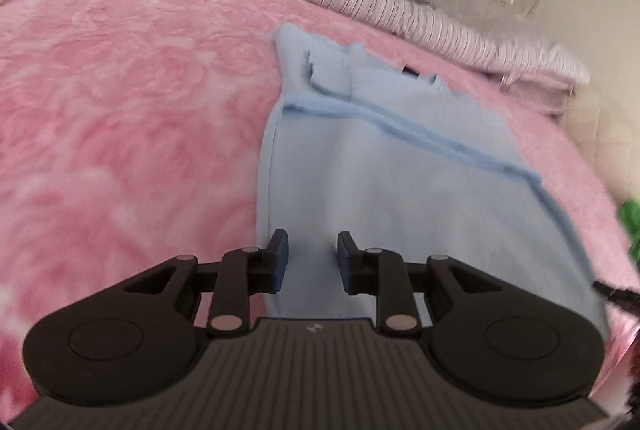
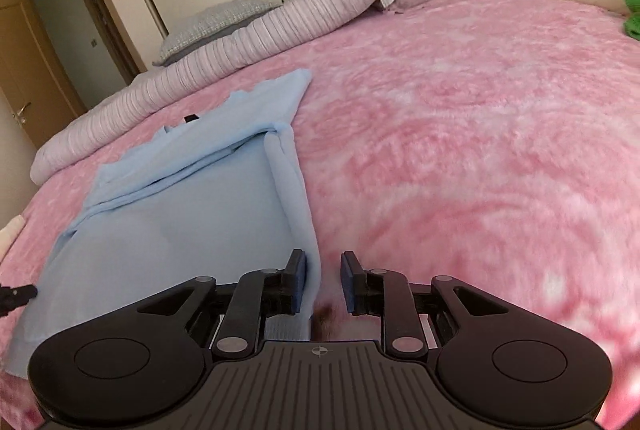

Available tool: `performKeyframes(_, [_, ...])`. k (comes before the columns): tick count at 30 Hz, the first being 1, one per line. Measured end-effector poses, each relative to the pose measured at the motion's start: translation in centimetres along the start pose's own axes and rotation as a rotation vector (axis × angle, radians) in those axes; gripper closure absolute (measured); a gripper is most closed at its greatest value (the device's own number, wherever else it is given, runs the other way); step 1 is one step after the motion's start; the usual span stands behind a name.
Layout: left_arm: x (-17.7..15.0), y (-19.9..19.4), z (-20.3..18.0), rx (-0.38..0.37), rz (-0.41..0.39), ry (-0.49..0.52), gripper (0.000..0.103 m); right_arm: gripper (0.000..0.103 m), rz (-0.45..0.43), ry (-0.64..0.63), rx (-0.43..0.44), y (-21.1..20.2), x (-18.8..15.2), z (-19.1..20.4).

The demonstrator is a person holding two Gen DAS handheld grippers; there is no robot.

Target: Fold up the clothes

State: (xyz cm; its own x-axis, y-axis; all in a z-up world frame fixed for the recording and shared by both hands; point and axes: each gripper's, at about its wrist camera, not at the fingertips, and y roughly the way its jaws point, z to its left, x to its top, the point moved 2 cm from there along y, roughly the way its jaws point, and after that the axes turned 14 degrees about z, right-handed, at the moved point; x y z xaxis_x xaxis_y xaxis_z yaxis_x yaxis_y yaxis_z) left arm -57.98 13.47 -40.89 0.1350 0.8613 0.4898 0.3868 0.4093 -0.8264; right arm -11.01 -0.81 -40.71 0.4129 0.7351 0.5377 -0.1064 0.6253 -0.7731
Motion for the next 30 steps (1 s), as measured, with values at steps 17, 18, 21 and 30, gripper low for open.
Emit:
performKeyframes(17, [-3.1,-1.6,3.5,-0.181,0.075,-0.35,0.074,0.039,0.114,0.367,0.317,-4.3,0.0,-4.6])
performKeyframes(18, [-3.0,-1.3,3.6,-0.186,0.072,-0.353,0.074,0.039,0.141,0.36,0.322,-3.5,0.3,-4.6])
performKeyframes(21, [-2.7,-0.6,4.1,-0.234,0.06,-0.364,0.074,0.041,0.228,0.321,0.321,-0.9,1.3,-4.0])
performKeyframes(30, [-2.5,0.9,4.4,-0.35,0.071,-0.338,0.083,0.078,0.265,0.326,0.441,2.6,1.5,-4.7])
